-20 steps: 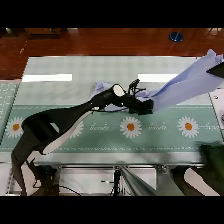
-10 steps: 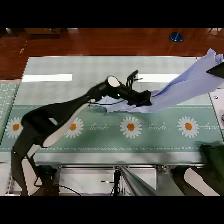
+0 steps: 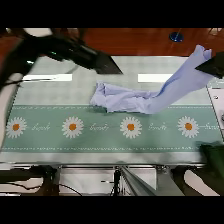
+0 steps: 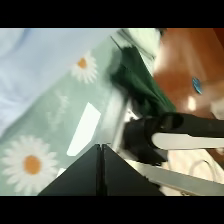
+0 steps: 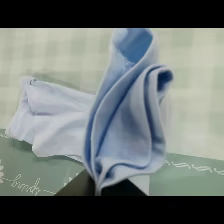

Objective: Fold the shirts.

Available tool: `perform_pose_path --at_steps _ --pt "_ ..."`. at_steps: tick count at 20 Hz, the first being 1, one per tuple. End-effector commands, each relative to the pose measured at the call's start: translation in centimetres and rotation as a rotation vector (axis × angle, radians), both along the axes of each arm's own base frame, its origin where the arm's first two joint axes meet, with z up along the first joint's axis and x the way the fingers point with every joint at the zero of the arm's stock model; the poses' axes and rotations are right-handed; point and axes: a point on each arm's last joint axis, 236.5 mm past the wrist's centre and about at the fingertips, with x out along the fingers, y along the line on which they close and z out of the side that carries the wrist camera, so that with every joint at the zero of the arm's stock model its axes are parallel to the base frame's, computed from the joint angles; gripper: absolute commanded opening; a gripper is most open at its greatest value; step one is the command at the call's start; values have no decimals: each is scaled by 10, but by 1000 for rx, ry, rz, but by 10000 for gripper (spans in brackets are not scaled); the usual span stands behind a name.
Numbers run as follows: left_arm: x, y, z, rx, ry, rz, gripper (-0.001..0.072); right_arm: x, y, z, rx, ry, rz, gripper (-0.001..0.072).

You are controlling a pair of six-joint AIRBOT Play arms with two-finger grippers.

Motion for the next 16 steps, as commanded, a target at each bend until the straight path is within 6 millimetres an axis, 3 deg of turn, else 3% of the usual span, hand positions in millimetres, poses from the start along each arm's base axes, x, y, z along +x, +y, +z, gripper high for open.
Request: perform_pose_path --at_steps 1,4,7,10,15,16 --pt "13 88 37 61 -108 163 17 25 49 -16 -14 -9 49 23" --pt "10 145 56 88 -139 262 17 48 111 -43 15 1 123 23" --pt "3 177 71 105 -170 337 17 63 171 -81 33 24 182 23" --pt "-6 180 83 107 -209 354 17 74 225 -117 74 44 189 23" --pt "-13 178 90 107 -230 355 17 69 307 -159 180 77 207 26" --pt "-13 178 90 107 -231 355 17 67 320 -162 207 80 203 84"
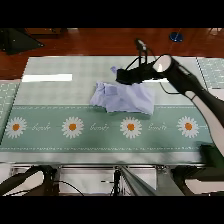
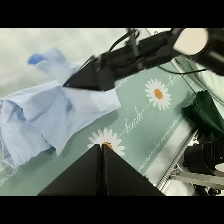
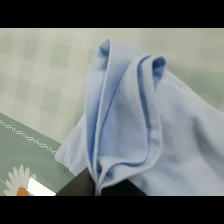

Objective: Fold the shirts.

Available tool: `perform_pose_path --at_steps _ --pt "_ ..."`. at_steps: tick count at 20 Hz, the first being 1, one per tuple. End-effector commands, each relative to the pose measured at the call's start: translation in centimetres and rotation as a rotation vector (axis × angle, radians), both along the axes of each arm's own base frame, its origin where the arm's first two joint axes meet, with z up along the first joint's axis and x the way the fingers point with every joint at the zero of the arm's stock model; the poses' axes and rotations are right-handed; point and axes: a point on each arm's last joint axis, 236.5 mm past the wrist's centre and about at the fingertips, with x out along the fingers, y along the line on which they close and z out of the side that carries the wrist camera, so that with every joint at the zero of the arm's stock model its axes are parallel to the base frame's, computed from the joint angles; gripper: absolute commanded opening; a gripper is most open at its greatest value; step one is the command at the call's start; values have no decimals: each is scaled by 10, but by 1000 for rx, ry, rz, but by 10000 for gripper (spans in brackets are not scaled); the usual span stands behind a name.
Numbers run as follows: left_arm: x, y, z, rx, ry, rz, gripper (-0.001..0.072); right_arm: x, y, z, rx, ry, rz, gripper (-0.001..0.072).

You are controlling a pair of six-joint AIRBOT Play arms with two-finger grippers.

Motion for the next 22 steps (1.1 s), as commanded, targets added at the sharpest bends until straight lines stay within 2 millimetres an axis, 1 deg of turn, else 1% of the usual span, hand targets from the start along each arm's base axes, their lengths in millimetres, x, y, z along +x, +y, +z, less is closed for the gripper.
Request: perform_pose_path --at_steps 1,2,3,4,5,6,7,8,9,10,11,12,13,14,15,16,17,18,19,20,21,22 --pt "-3 2 2 4 -7 5 17 -3 56 -15 103 11 -27 216" --pt "-3 2 1 3 -2 6 17 -8 66 -14 121 13 -17 298" --pt "-3 2 -2 1 6 5 17 -13 73 -13 122 4 6 317" --pt "-2 2 -5 -1 18 6 17 -18 76 -12 129 13 27 351" --pt "-2 2 -10 -4 34 5 17 -27 79 -12 142 39 60 352" --pt "-2 2 -16 -7 52 5 17 -33 76 -11 136 52 95 352" --pt "-1 2 -22 -11 71 5 17 -40 68 -9 123 67 133 352" --pt "-1 2 -28 -14 89 4 17 -44 55 -5 101 80 164 352" --pt "-1 2 -35 -18 110 5 17 -47 36 -2 63 85 188 352" --pt "-1 2 -41 -20 128 3 17 -46 10 3 7 76 198 352" --pt "0 4 -49 -14 145 6 17 -41 -27 9 -75 57 187 351" --pt "2 7 -58 4 162 20 17 -34 -74 14 -182 40 141 352" --pt "4 15 -71 44 182 43 18 -28 -126 19 -299 30 72 351" --pt "6 25 -88 105 209 70 18 -28 -190 20 -469 35 14 349" --pt "6 41 -110 188 245 107 19 -37 -258 17 -659 87 -39 348" --pt "5 58 -133 272 288 140 22 -56 -318 14 -815 189 -88 348" --pt "2 77 -157 352 349 180 74 -80 -362 8 -883 309 -122 349" --pt "-3 92 -180 411 419 219 237 -99 -381 -3 -843 397 -143 353" --pt "-9 103 -200 454 480 252 357 -111 -384 -17 -742 454 -178 414" --pt "-13 112 -221 485 539 285 434 -115 -373 -31 -584 482 -220 482" --pt "-19 116 -238 498 587 298 476 -109 -355 -41 -415 470 -246 519" --pt "-27 115 -253 499 631 289 475 -98 -334 -47 -243 432 -274 526"
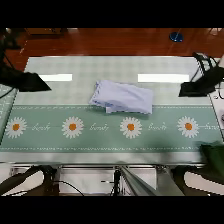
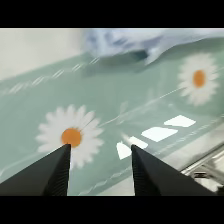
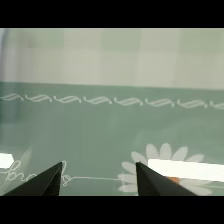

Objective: Fold the shirts.

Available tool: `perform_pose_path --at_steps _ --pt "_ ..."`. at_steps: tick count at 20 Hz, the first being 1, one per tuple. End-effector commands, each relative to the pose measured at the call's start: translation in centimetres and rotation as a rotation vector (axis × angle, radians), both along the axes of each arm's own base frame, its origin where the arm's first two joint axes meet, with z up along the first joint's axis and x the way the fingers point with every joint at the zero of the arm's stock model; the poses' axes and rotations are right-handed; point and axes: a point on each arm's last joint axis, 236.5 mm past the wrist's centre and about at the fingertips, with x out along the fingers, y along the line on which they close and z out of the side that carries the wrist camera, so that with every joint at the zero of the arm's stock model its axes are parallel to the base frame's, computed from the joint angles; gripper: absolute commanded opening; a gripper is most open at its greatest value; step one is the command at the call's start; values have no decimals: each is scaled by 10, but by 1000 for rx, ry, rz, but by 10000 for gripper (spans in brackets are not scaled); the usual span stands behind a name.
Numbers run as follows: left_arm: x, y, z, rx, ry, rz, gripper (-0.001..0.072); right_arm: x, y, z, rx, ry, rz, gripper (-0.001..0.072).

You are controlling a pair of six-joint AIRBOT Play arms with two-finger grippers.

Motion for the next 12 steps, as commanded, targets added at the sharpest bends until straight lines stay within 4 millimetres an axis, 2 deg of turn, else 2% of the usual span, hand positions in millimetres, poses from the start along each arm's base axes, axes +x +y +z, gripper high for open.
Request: perform_pose_path --at_steps 1,3,5,8,12 --pt "-26 26 -64 110 182 72 475 3 25 -16 382 -80 -183 529" --pt "-37 24 -81 102 234 92 459 26 46 -23 516 -197 -255 532" --pt "-40 24 -87 101 253 109 459 38 65 -33 624 -237 -301 531" --pt "-41 24 -87 101 257 117 458 35 98 -65 684 -150 -262 531" --pt "-49 23 -86 95 300 128 458 35 153 -102 724 -65 -232 524"
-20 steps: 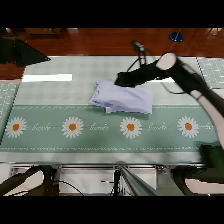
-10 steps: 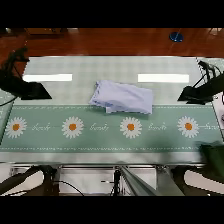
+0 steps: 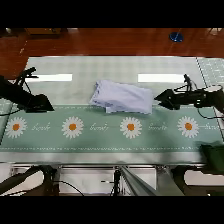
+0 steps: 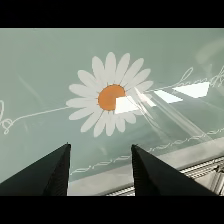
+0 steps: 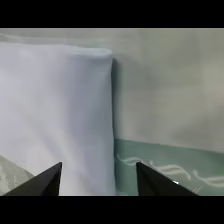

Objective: Fold the shirts.

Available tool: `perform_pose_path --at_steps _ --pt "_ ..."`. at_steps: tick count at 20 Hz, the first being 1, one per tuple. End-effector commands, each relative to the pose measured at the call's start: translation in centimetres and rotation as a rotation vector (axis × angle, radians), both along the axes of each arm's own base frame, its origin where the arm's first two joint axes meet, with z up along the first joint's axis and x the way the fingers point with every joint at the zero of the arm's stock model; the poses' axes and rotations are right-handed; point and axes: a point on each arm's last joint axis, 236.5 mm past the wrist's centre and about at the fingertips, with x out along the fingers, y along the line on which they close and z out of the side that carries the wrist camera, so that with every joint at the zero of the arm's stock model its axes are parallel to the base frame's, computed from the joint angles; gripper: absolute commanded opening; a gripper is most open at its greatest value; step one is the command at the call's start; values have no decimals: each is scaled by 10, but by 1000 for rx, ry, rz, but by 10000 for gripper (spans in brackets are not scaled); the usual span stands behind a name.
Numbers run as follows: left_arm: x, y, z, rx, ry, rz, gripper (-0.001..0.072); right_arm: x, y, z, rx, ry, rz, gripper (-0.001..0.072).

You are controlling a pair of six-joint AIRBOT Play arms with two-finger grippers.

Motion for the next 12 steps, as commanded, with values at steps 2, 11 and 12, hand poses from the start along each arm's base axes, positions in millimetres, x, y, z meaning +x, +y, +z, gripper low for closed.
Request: perform_pose_path --at_steps 2,11,12 --pt "-12 -1 0 -5 55 0 457 10 56 -27 76 27 -15 478" --pt "1 -14 0 -10 -8 -17 380 31 15 157 208 -276 59 23" --pt "6 -16 0 -6 -29 -18 380 31 -5 192 178 -331 16 23"
